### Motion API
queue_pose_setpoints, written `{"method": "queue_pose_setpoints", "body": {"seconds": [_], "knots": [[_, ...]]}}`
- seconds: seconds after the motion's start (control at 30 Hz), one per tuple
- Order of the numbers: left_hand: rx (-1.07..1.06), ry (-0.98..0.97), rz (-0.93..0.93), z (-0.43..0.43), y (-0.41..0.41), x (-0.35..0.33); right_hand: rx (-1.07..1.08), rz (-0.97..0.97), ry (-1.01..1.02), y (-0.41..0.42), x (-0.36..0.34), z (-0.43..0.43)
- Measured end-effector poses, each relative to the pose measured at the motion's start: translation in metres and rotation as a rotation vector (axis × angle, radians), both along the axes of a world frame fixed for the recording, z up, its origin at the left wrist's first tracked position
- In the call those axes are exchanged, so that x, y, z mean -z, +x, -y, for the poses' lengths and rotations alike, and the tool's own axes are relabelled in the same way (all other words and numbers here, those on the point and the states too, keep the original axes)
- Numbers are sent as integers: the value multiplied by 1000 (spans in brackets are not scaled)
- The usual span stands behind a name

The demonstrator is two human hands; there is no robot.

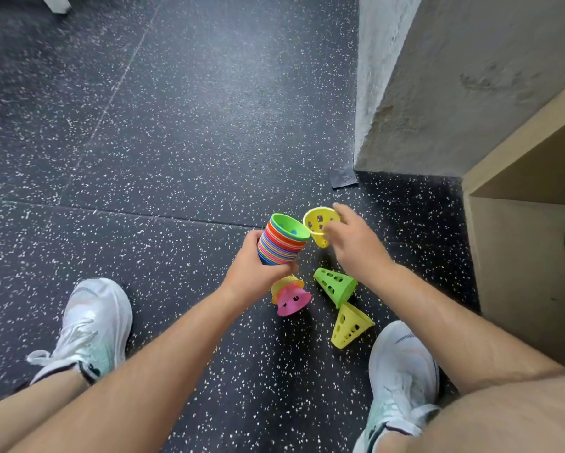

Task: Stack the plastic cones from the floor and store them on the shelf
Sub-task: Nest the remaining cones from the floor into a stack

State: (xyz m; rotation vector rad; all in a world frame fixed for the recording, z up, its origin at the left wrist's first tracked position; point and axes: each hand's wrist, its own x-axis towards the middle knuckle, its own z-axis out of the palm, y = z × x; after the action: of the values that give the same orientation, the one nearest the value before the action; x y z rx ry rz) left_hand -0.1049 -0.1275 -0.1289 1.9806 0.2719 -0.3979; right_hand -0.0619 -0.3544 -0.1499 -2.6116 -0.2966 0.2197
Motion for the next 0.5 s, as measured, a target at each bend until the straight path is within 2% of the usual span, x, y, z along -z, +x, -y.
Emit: {"method": "queue_pose_setpoints", "body": {"seconds": [0.13, 0.23, 0.5], "knots": [[-9, -5, -3, -5, -2, 3, 205, 130, 333, 9, -33, -5], [-18, 5, 1, -10, -4, 4, 290, 138, 505, 7, -54, -18], [-7, -1, 47, -16, -13, 0, 26, 70, 455, -23, -52, -44]]}}
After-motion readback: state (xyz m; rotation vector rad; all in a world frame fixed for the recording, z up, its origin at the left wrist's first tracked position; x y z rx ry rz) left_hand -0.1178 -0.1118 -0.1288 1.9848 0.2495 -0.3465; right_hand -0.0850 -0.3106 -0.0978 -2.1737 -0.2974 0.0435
